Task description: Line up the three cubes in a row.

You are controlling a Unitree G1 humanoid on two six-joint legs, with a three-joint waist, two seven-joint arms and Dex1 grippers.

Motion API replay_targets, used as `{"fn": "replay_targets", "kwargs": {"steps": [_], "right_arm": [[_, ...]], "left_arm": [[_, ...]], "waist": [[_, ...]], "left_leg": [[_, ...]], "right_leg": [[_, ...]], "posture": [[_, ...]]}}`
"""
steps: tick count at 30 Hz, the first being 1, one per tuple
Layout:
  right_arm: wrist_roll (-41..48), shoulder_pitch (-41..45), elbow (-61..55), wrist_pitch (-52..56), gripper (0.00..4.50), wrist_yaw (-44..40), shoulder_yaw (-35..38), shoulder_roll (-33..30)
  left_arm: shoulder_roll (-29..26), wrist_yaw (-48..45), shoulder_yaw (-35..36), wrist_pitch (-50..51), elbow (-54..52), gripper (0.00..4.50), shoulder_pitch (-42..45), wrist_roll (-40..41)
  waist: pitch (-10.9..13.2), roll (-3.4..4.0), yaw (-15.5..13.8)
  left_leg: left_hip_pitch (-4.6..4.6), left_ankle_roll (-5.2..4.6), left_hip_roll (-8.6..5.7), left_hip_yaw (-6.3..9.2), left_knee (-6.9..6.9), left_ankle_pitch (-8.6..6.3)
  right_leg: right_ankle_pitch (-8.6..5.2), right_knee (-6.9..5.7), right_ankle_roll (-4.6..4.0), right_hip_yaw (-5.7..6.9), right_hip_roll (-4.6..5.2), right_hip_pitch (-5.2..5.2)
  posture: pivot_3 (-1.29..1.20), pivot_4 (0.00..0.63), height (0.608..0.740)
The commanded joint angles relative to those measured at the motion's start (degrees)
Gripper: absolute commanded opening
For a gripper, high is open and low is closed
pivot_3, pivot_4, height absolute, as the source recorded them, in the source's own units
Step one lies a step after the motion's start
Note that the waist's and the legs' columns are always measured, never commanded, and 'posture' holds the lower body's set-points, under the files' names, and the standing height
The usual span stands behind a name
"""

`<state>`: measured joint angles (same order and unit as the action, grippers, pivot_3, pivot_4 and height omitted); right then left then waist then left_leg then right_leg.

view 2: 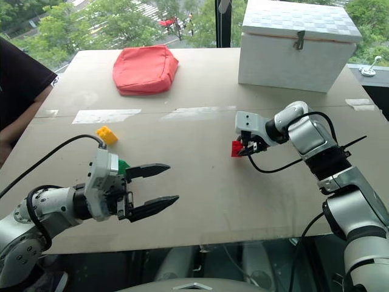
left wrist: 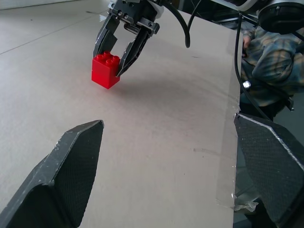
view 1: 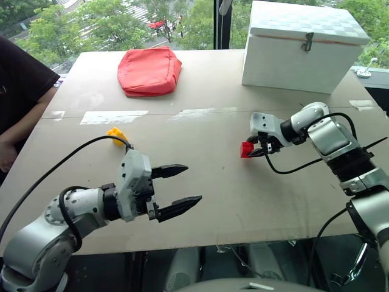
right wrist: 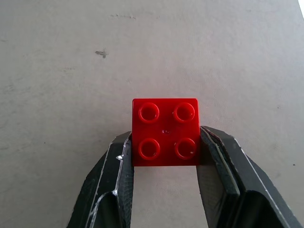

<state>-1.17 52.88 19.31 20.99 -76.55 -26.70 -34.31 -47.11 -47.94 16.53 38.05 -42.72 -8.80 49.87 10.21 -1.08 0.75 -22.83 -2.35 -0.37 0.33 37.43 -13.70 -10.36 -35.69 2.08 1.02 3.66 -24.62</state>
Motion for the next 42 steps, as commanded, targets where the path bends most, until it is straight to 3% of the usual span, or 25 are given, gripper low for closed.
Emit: {"fn": "replay_targets", "kwargs": {"steps": [1,12,13,14,17,25,29,34,38,42], "right_arm": [[-0.53,1.6,0.16,-1.22,1.66,-0.87,0.73,0.53],[-1.95,1.51,2.46,-3.3,1.66,-1.82,1.04,1.41],[-1.9,1.46,2.47,-3.31,2.48,-2.07,1.06,1.43],[-1.81,1.42,2.44,-3.38,2.69,-2.32,1.11,1.45],[-2.15,1.26,2.06,-3.89,4.05,-1.94,1.36,1.44],[-0.75,0.02,-1.6,-4.95,4.05,-2.39,3.13,0.15],[8.63,-2.67,-10.13,-2.77,4.05,-5.27,10.37,-1.56],[25.28,-12.76,-32.41,8.66,4.05,-3.45,23.13,-5.6],[30.35,-23.76,-47.34,9.25,4.05,2.49,29.33,-6.68],[34.48,-29.53,-54.62,9.68,4.05,6.26,32.23,-7.69]], "left_arm": [[-0.62,0.5,1.79,-0.67,-2.51,4.5,0.14,1.34],[-0.87,0.88,1.6,-0.77,-2.27,4.5,0.21,1.88],[-0.86,0.92,1.56,-0.73,-2.2,4.5,0.24,1.92],[-0.84,0.98,1.55,-0.68,-2.13,4.5,0.25,1.98],[-0.79,1.09,1.83,-0.37,-1.88,4.5,-0.03,2.49],[0.71,3.68,3.15,-0.27,-0.54,4.5,-1.07,2.23],[2.34,7.8,6.26,0.05,3.37,4.5,-1.77,0.75],[1.45,15.17,11.27,1.93,10.05,4.5,-1.93,-4.59],[-0.08,18.6,10.3,3.46,13.04,4.5,-0.21,-9.51],[-2.9,18.34,6.87,4.53,17.28,4.5,2.09,-14.37]], "waist": [[0.0,0.0,-0.01],[0.0,0.0,-0.03],[0.0,0.0,-0.04],[0.0,0.0,-0.03],[0.0,0.0,-0.03],[0.0,0.01,-0.04],[0.01,0.0,-0.17],[0.01,0.0,-0.57],[-0.04,-0.08,-1.11],[-0.03,-0.07,-1.32]], "left_leg": [[0.0,0.0,0.0,0.0,0.0,0.0],[0.01,0.0,-0.01,-0.02,0.03,0.0],[0.01,0.0,-0.01,-0.02,0.03,0.0],[0.01,0.0,-0.01,-0.02,0.02,0.0],[0.01,0.0,-0.01,-0.02,0.03,0.0],[0.01,0.01,0.0,-0.02,0.03,0.0],[0.0,0.01,0.0,0.03,0.02,0.0],[-0.02,0.01,0.02,0.15,0.0,-0.02],[-0.01,0.04,0.03,0.16,-0.01,-0.03],[0.03,0.04,0.03,0.0,0.01,-0.04]], "right_leg": [[0.0,0.0,0.01,0.0,0.0,0.0],[0.01,-0.01,0.0,-0.02,0.0,0.01],[0.01,-0.01,0.0,-0.02,0.0,0.01],[0.01,-0.01,0.0,-0.02,0.0,0.01],[0.01,-0.01,0.0,-0.02,0.0,0.01],[0.0,-0.01,0.01,-0.02,0.0,0.01],[0.01,-0.01,0.01,0.0,0.01,0.01],[-0.01,-0.01,0.02,0.1,0.03,0.03],[-0.12,-0.01,0.2,0.15,0.06,0.03],[-0.13,-0.01,0.23,0.04,0.07,0.01]], "posture": [[0.0,0.15,0.74],[0.0,0.15,0.74],[0.0,0.15,0.74],[0.0,0.15,0.74],[0.0,0.15,0.74],[0.0,0.15,0.74],[0.0,0.15,0.74],[0.0,0.15,0.74],[0.0,0.15,0.74],[0.0,0.15,0.74]]}}
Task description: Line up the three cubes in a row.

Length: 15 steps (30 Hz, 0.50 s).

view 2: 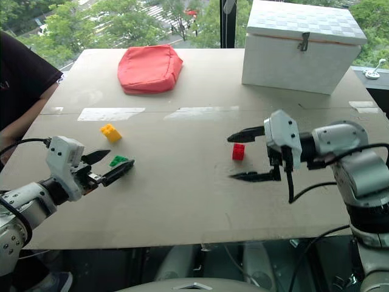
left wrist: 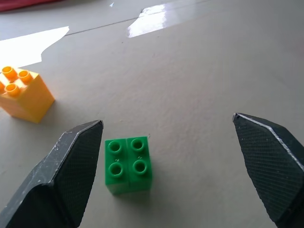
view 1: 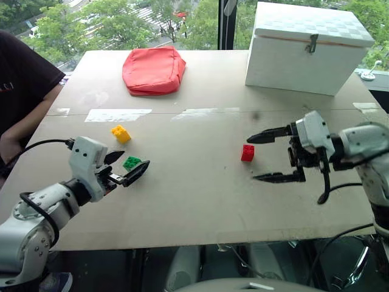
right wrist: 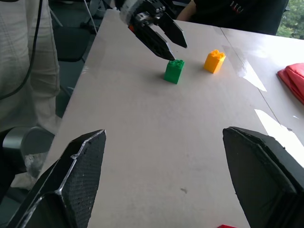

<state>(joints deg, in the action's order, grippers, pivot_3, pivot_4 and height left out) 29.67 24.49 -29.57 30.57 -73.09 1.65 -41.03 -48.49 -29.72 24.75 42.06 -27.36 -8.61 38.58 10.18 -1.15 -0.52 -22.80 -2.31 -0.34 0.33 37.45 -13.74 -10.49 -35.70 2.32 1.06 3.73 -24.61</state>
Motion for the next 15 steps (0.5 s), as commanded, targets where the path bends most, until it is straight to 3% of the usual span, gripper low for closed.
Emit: {"fn": "replay_targets", "kwargs": {"steps": [1,7,13,15], "right_arm": [[4.74,-1.96,-6.95,0.44,4.05,3.71,4.2,-1.1],[5.15,-4.66,-9.61,-0.5,4.05,7.41,4.01,-2.53],[6.3,-7.59,-11.88,-0.11,4.11,10.61,5.37,-4.37],[7.01,-8.57,-12.61,0.26,4.11,11.98,6.1,-4.73]], "left_arm": [[-1.9,0.05,-2.14,0.89,3.41,4.5,3.16,-3.75],[-2.45,-2.38,-7.45,2.81,10.13,4.5,9.99,-6.3],[-1.75,-5.78,-11.02,2.11,13.66,1.69,12.69,-7.94],[-2.1,-7.07,-11.69,1.22,14.79,1.28,13.61,-8.8]], "waist": [[0.0,-0.01,-0.11],[-0.02,-0.06,-0.27],[0.0,-0.08,-0.25],[0.0,-0.07,-0.3]], "left_leg": [[0.02,0.0,0.0,-0.04,0.01,0.0],[-0.01,0.01,0.03,-0.02,0.03,0.0],[-0.07,0.03,0.02,-0.02,-0.02,-0.03],[-0.07,0.04,0.03,-0.01,-0.03,-0.04]], "right_leg": [[0.0,0.0,0.0,-0.02,0.01,0.0],[0.0,0.0,0.0,0.06,0.05,0.0],[0.06,0.03,-0.11,0.08,0.11,-0.04],[0.07,0.03,-0.13,0.1,0.13,-0.05]], "posture": [[0.0,0.15,0.74],[0.0,0.15,0.74],[0.0,0.15,0.74],[0.0,0.15,0.74]]}}
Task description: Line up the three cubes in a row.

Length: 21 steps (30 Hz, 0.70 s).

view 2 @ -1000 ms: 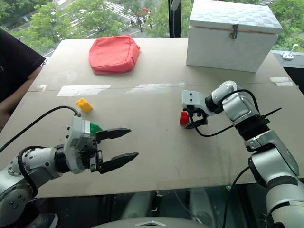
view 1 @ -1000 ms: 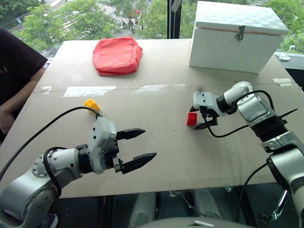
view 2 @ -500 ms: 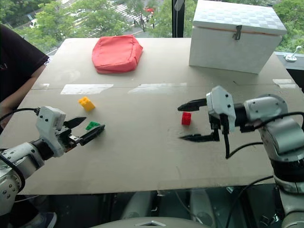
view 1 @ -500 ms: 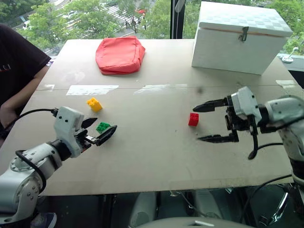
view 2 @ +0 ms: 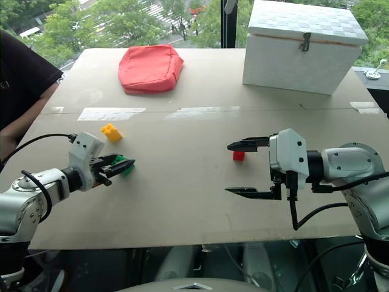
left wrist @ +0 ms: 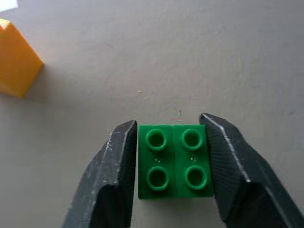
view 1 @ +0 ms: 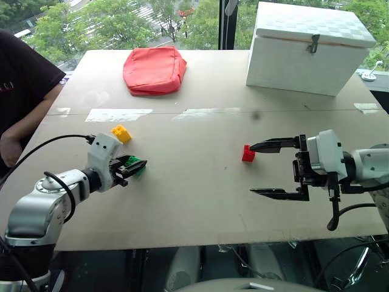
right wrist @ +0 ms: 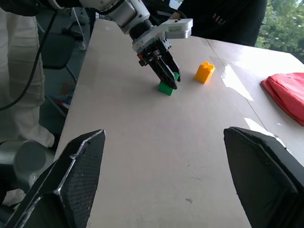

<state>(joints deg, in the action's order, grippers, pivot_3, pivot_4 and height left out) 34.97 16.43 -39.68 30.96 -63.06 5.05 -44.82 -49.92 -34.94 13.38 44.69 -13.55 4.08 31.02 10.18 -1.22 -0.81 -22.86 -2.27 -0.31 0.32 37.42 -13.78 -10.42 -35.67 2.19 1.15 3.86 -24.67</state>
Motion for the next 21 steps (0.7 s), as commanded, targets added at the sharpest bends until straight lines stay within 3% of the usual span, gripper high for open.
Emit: {"fn": "replay_targets", "kwargs": {"steps": [1,11,16,21], "right_arm": [[1.93,-1.11,-2.99,-0.14,4.11,2.66,3.14,-1.08],[4.25,-8.63,-9.56,1.5,4.11,14.23,8.34,-0.74],[6.26,-13.95,-11.13,3.45,4.11,18.63,11.59,-0.58],[5.16,-20.96,-13.23,4.55,4.11,20.77,14.49,-1.88]], "left_arm": [[-1.24,-2.97,-1.14,-2.67,1.47,1.28,1.94,-2.23],[1.52,-22.38,-13.2,-6.02,8.75,1.28,23.88,-0.91],[7.91,-35.08,-27.38,-19.12,24.29,1.28,37.54,-11.37],[15.01,-42.98,-32.34,-31.82,41.64,1.28,46.35,-18.03]], "waist": [[0.0,0.0,-0.01],[0.0,-0.13,-0.3],[0.01,-0.17,-0.55],[0.05,-0.24,-0.04]], "left_leg": [[0.0,0.0,0.0,0.02,0.0,0.0],[-0.11,-0.02,-0.08,0.06,0.16,0.01],[-0.17,-0.04,-0.16,-0.01,0.16,0.01],[-0.2,-0.05,-0.15,-0.06,0.2,0.01]], "right_leg": [[-0.02,0.0,0.04,0.02,-0.01,0.0],[-0.06,0.01,0.12,0.27,0.13,0.08],[-0.07,0.01,0.13,0.39,0.04,0.1],[-0.07,0.02,0.13,0.35,0.03,0.11]], "posture": [[0.0,0.15,0.74],[0.0,0.15,0.74],[0.0,0.15,0.74],[0.0,0.15,0.74]]}}
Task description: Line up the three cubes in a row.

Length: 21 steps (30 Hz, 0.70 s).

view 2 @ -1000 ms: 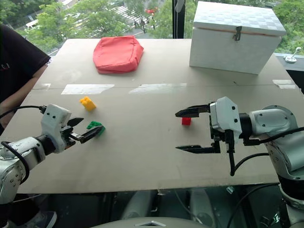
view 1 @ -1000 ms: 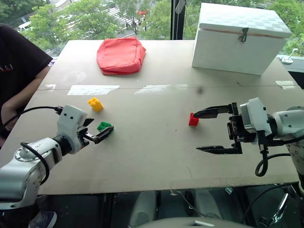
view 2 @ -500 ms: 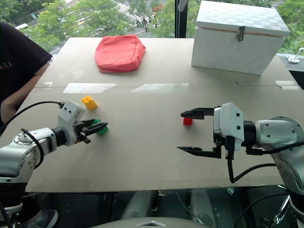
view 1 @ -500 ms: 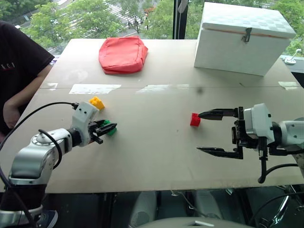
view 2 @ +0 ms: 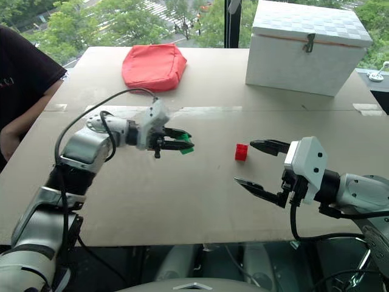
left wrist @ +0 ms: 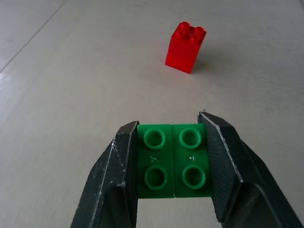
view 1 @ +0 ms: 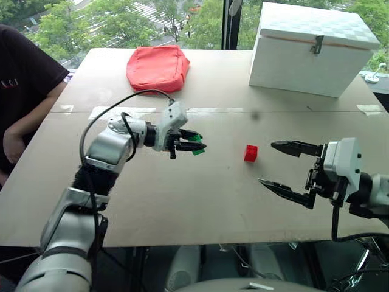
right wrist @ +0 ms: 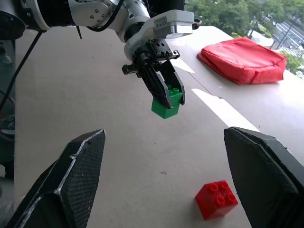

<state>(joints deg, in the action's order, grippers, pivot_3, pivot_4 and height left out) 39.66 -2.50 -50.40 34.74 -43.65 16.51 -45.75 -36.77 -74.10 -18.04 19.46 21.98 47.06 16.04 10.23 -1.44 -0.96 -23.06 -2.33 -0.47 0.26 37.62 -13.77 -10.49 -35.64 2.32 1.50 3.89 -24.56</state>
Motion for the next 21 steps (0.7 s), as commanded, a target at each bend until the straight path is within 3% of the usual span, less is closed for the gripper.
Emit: {"fn": "replay_targets", "kwargs": {"steps": [1,10,21], "right_arm": [[0.67,-3.49,-2.67,1.13,4.11,1.68,3.84,-1.06],[0.73,-12.23,-1.76,0.29,4.11,0.21,8.31,-1.7],[0.22,-14.82,-1.78,-0.22,4.11,1.76,8.6,-0.52]], "left_arm": [[3.16,-4.62,-1.53,-8.73,8.93,1.28,4.84,-4.21],[9.71,-10.58,-3.02,-24.94,25.25,1.28,12.55,-12.22],[15.07,-7.74,-1.88,-28.08,34.7,1.28,17.4,-17.95]], "waist": [[0.01,-0.02,0.13],[0.03,-0.04,0.1],[0.02,-0.05,-0.04]], "left_leg": [[-0.01,0.0,0.02,0.02,0.0,0.0],[-0.15,-0.04,0.11,0.08,0.23,-0.03],[-0.63,-0.17,0.13,0.36,0.84,-0.11]], "right_leg": [[0.0,0.0,0.0,-0.01,0.0,0.0],[0.01,-0.01,0.04,0.09,-0.11,-0.01],[0.19,-0.02,0.34,0.28,-0.19,-0.05]], "posture": [[0.0,0.15,0.74],[0.0,0.15,0.74],[0.0,0.15,0.74]]}}
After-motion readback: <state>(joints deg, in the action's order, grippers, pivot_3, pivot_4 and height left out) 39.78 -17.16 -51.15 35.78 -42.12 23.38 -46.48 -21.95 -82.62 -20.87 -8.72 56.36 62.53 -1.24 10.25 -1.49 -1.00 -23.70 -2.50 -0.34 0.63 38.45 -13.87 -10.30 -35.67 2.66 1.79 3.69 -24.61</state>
